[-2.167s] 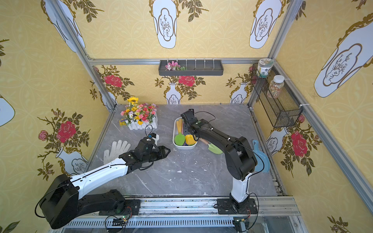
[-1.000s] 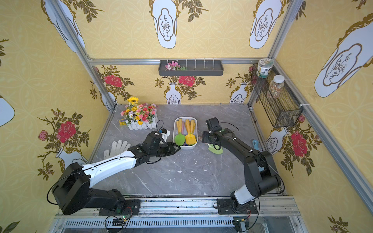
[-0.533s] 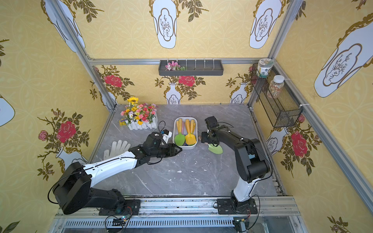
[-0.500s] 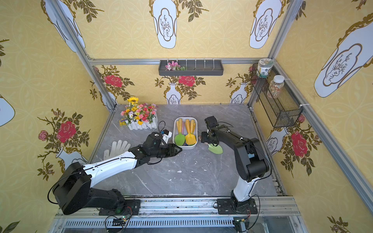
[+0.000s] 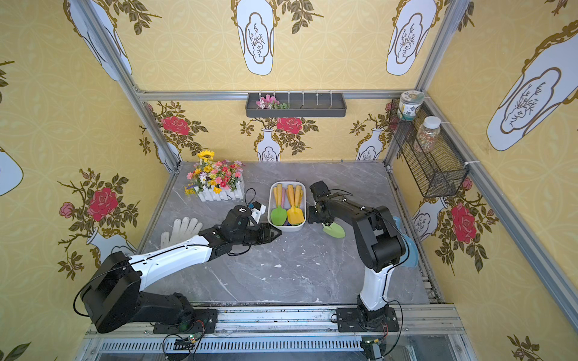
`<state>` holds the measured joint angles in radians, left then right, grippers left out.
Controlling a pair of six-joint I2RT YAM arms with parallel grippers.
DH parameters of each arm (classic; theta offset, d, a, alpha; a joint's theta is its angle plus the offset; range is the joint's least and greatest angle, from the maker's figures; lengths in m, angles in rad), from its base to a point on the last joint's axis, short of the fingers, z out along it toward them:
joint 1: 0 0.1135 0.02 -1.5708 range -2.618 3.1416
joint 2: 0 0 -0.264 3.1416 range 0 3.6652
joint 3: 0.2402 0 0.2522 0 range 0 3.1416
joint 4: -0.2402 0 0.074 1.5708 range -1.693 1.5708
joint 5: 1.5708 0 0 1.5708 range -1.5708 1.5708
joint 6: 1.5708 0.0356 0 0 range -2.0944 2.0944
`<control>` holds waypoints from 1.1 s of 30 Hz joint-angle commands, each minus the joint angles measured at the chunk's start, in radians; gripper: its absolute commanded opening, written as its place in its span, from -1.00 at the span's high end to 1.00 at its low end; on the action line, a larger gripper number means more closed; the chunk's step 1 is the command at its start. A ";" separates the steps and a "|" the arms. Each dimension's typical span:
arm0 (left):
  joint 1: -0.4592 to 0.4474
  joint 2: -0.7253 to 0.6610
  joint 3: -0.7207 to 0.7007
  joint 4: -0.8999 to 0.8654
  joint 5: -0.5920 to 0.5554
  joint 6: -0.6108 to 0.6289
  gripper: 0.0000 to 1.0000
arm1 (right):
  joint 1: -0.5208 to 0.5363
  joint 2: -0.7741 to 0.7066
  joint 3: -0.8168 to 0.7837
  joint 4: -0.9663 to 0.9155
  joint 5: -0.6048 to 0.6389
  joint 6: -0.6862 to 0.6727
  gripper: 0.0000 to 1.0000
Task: Put the shovel into the storage box
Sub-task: Pick up the shovel from the center of the board.
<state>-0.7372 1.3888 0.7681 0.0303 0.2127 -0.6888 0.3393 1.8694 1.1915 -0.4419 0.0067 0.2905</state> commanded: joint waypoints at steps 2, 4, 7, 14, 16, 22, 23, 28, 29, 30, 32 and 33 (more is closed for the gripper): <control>0.001 0.002 -0.007 0.018 0.002 0.002 0.00 | 0.000 0.010 0.010 -0.003 0.051 0.009 -0.09; 0.001 0.001 -0.007 0.016 0.002 0.001 0.00 | -0.001 0.010 0.007 -0.003 0.060 0.012 -0.01; 0.001 0.004 -0.007 0.016 0.002 0.002 0.00 | -0.001 0.008 0.005 -0.007 0.074 0.015 0.10; 0.001 0.012 -0.005 0.018 0.004 0.001 0.00 | -0.005 0.017 0.007 -0.023 0.097 0.021 0.30; 0.001 0.012 -0.004 0.016 0.004 0.002 0.00 | -0.005 0.016 0.007 -0.024 0.098 0.025 0.32; 0.001 0.007 -0.009 0.017 0.000 0.002 0.00 | -0.003 0.015 0.010 -0.026 0.098 0.032 0.33; 0.001 0.005 -0.013 0.016 -0.002 0.001 0.00 | -0.002 0.015 0.009 -0.024 0.097 0.032 0.33; 0.001 0.005 -0.019 0.017 -0.003 0.002 0.00 | -0.001 0.017 0.000 -0.019 0.097 0.037 0.34; 0.001 0.005 -0.019 0.016 -0.003 0.002 0.00 | 0.001 0.020 0.000 -0.019 0.097 0.038 0.33; 0.001 0.004 -0.020 0.017 -0.003 0.002 -0.01 | 0.000 0.020 0.000 -0.019 0.098 0.038 0.33; 0.001 0.002 -0.023 0.019 -0.004 0.000 0.00 | 0.002 0.020 -0.005 -0.015 0.098 0.040 0.34; 0.001 0.001 -0.025 0.019 -0.005 0.000 0.00 | 0.001 0.020 -0.006 -0.014 0.098 0.039 0.33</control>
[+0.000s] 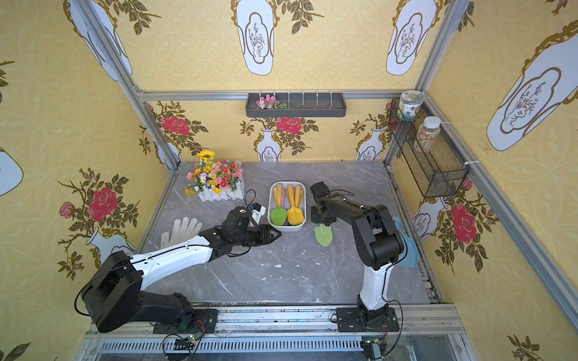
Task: Put the shovel into the storage box
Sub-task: Pick up the shovel from the center of the board, then place the shovel in the storage box.
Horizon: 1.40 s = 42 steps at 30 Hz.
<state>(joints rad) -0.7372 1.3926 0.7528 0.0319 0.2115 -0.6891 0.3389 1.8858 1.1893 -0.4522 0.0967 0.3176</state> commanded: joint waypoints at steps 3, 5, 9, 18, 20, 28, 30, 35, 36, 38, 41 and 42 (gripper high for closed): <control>0.001 -0.004 -0.012 0.019 -0.006 0.000 0.00 | 0.002 0.007 -0.005 -0.004 0.008 0.015 0.33; 0.001 -0.005 -0.015 0.020 -0.005 -0.002 0.00 | 0.002 0.007 -0.005 -0.004 0.009 0.015 0.32; 0.001 -0.010 -0.020 0.021 -0.007 -0.002 0.00 | 0.004 0.004 -0.007 -0.002 0.007 0.015 0.36; 0.001 -0.029 -0.033 0.020 -0.022 -0.008 -0.01 | 0.015 -0.021 -0.014 -0.010 0.014 0.014 0.60; 0.001 -0.035 -0.035 0.016 -0.027 -0.008 -0.01 | 0.025 -0.038 -0.014 -0.021 0.023 0.012 0.62; 0.002 -0.061 -0.045 -0.002 -0.056 -0.007 -0.03 | 0.077 -0.126 0.037 -0.133 0.073 0.040 0.63; 0.002 -0.077 -0.052 -0.010 -0.072 -0.008 -0.04 | 0.102 -0.148 0.057 -0.163 0.089 0.051 0.63; 0.026 -0.106 -0.060 -0.049 -0.087 -0.009 -0.07 | 0.173 -0.164 0.161 -0.246 0.120 0.077 0.63; 0.031 -0.113 -0.065 -0.052 -0.088 -0.010 -0.07 | 0.186 -0.160 0.185 -0.254 0.120 0.082 0.63; 0.042 -0.132 -0.078 -0.053 -0.089 -0.017 -0.07 | 0.211 -0.145 0.238 -0.269 0.121 0.092 0.63; 0.054 -0.162 -0.099 -0.057 -0.093 -0.024 -0.08 | 0.247 -0.107 0.321 -0.285 0.130 0.102 0.63; 0.056 -0.173 -0.103 -0.059 -0.095 -0.025 -0.08 | 0.256 -0.092 0.351 -0.291 0.135 0.103 0.63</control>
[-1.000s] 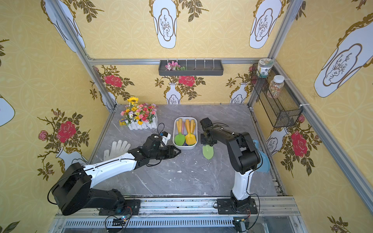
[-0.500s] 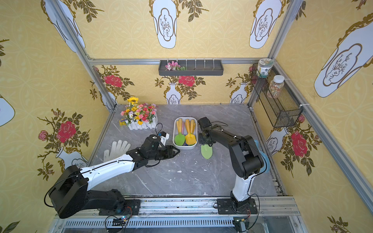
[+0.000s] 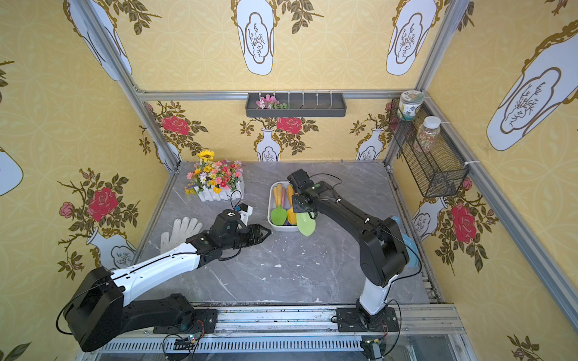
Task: Put the shovel into the storage box
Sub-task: Place the shovel in the storage box.
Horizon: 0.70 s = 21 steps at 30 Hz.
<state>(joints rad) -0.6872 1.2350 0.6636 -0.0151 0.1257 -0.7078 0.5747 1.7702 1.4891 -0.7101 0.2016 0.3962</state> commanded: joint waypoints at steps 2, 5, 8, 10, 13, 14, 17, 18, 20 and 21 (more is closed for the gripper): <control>0.007 -0.030 -0.024 -0.021 -0.014 -0.010 -0.09 | 0.040 0.068 0.118 -0.053 0.036 0.033 0.63; 0.012 -0.053 -0.038 -0.031 -0.019 -0.009 -0.09 | 0.062 0.132 0.203 -0.064 0.044 0.046 0.63; 0.016 -0.076 -0.051 -0.041 -0.026 -0.010 -0.09 | 0.075 0.195 0.275 -0.061 0.047 0.068 0.63; 0.020 -0.091 -0.054 -0.053 -0.031 -0.010 -0.09 | 0.082 0.243 0.327 -0.057 0.047 0.077 0.63; 0.023 -0.113 -0.064 -0.063 -0.036 -0.010 -0.09 | 0.087 0.305 0.388 -0.051 0.056 0.088 0.63; 0.024 -0.119 -0.066 -0.066 -0.037 -0.010 -0.09 | 0.087 0.326 0.407 -0.048 0.056 0.093 0.63; 0.026 -0.132 -0.068 -0.079 -0.044 -0.010 -0.10 | 0.088 0.378 0.444 -0.024 0.069 0.105 0.62; 0.028 -0.136 -0.069 -0.084 -0.043 -0.010 -0.09 | 0.088 0.389 0.453 -0.021 0.077 0.107 0.62; 0.029 -0.139 -0.068 -0.090 -0.046 -0.009 -0.10 | 0.086 0.422 0.475 -0.020 0.093 0.115 0.62; 0.029 -0.141 -0.067 -0.091 -0.047 -0.010 -0.09 | 0.086 0.432 0.481 -0.021 0.099 0.119 0.62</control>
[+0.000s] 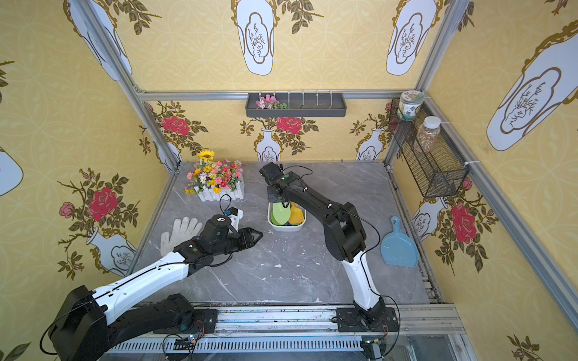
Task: Put the shovel into the storage box
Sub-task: Place the shovel in the storage box.
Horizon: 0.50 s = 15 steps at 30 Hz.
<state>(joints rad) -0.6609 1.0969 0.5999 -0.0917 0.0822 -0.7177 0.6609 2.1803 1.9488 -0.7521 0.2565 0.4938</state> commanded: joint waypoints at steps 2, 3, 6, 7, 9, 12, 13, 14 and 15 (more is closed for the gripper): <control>0.004 -0.004 -0.005 -0.015 -0.003 0.000 -0.10 | -0.001 0.037 0.027 0.028 0.049 0.027 0.62; 0.005 -0.002 -0.007 -0.015 -0.004 0.000 -0.10 | 0.000 0.043 0.028 0.030 0.055 0.032 0.62; 0.006 0.004 -0.004 -0.013 -0.001 0.000 -0.10 | -0.003 0.057 0.032 0.033 0.059 0.037 0.61; 0.006 0.005 -0.004 -0.014 -0.001 0.000 -0.10 | -0.002 0.060 0.032 0.033 0.061 0.038 0.61; 0.007 0.007 -0.004 -0.011 -0.001 0.000 -0.10 | -0.003 0.066 0.030 0.034 0.063 0.042 0.60; 0.007 0.011 -0.004 -0.008 0.001 0.000 -0.10 | -0.005 0.073 0.029 0.037 0.052 0.046 0.59; 0.007 0.014 -0.005 -0.007 0.001 0.000 -0.10 | -0.004 0.077 0.029 0.038 0.049 0.048 0.58; 0.007 0.015 -0.005 -0.007 0.001 0.000 -0.10 | -0.003 0.078 0.027 0.040 0.045 0.048 0.57; 0.007 0.015 -0.006 -0.006 0.000 0.000 -0.10 | -0.003 0.079 0.027 0.040 0.043 0.049 0.56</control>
<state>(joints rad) -0.6548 1.1080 0.5999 -0.1055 0.0822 -0.7174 0.6563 2.2543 1.9724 -0.7330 0.2916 0.5266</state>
